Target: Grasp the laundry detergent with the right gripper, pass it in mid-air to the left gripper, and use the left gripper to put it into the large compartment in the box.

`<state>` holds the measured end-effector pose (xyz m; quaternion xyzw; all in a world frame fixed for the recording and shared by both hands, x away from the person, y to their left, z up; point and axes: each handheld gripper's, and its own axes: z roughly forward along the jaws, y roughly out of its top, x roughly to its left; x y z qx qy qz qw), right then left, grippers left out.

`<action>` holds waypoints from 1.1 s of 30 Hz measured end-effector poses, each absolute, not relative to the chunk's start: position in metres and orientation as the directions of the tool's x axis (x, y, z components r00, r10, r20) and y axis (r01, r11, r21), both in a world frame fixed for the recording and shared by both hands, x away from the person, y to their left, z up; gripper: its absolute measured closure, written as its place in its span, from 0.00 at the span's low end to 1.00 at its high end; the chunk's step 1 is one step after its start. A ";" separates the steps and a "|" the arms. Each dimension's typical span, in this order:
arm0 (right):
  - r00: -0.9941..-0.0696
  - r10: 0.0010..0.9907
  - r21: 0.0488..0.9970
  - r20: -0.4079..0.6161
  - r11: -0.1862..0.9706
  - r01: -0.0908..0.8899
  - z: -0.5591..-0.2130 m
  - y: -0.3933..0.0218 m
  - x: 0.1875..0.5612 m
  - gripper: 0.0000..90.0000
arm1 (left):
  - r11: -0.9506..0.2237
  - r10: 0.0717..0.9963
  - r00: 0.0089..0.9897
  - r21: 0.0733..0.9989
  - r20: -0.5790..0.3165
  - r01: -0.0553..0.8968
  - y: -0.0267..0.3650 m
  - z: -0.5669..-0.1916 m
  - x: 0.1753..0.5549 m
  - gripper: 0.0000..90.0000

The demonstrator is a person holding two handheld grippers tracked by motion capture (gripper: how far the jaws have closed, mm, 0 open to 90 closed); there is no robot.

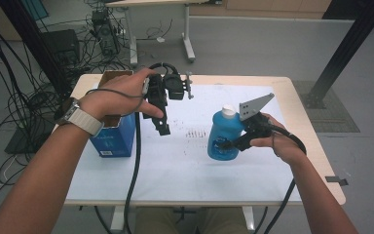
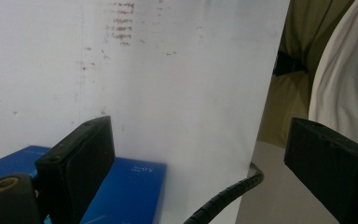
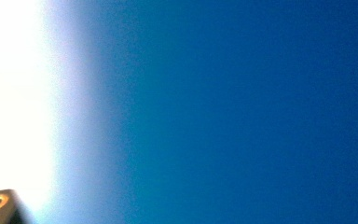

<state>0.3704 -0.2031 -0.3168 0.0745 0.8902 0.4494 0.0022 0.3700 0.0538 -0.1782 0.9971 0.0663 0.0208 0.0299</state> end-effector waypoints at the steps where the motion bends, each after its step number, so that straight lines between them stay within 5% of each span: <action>1: -0.989 0.132 0.800 0.064 0.586 0.129 -0.316 -0.202 0.370 0.48 | -0.990 0.132 0.990 0.062 0.041 0.130 0.054 -0.177 0.370 0.10; 33: -0.998 0.054 0.789 0.045 0.610 0.069 -0.304 -0.165 0.376 0.48 | -0.996 0.083 0.996 0.031 0.039 0.081 0.029 -0.157 0.366 0.10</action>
